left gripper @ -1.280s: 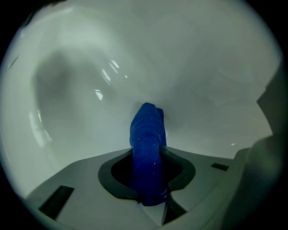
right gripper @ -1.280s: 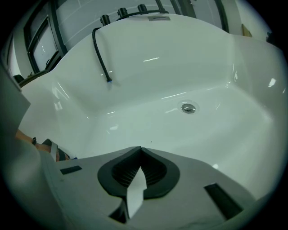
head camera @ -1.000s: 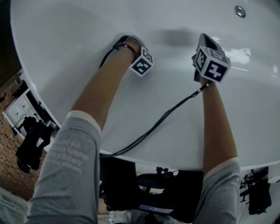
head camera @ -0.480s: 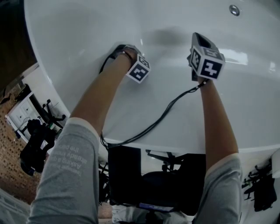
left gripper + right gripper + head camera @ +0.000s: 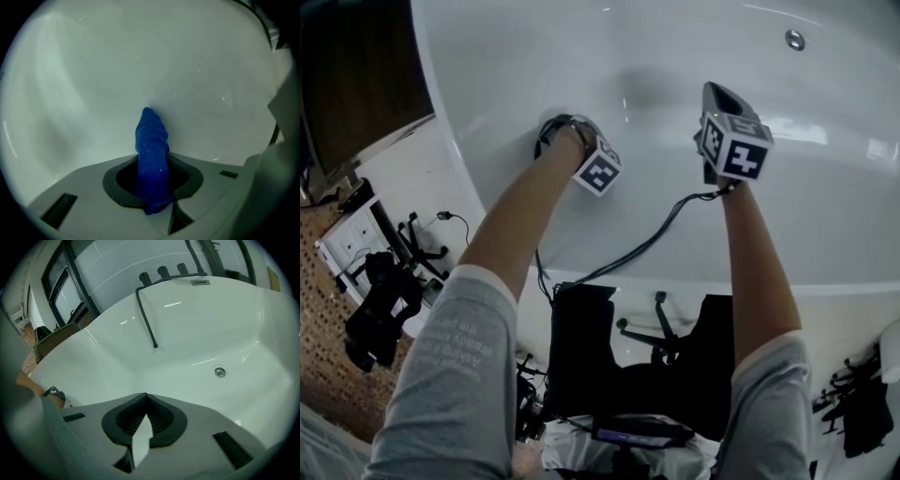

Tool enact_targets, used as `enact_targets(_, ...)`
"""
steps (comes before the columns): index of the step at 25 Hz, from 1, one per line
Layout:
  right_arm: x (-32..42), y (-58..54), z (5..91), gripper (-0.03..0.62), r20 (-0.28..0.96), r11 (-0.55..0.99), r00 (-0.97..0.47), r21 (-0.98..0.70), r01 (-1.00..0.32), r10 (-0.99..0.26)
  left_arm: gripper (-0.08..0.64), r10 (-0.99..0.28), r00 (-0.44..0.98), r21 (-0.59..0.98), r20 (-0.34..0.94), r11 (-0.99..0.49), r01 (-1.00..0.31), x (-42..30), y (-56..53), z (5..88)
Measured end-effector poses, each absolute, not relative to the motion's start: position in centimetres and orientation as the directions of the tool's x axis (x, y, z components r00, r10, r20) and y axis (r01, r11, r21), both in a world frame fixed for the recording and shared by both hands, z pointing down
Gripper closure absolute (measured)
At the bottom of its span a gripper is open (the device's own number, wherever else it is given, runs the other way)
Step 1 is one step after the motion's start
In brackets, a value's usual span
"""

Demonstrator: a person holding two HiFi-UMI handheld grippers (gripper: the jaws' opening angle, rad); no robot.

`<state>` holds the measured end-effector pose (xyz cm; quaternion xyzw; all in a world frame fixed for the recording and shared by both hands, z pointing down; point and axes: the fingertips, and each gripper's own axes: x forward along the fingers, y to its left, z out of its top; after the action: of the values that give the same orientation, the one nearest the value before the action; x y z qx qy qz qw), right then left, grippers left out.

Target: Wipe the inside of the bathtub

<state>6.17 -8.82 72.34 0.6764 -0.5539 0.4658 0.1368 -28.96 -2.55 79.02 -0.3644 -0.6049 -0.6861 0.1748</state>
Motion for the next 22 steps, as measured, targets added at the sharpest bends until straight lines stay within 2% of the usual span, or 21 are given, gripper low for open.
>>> enact_targets(22,1.6,-9.9,55.2,0.583,0.738,-0.256,-0.079,-0.33,-0.908,-0.671,0.443,0.245,-0.642,0.679,0.727,-0.397,0.618,-35.8,-1.2,62.7)
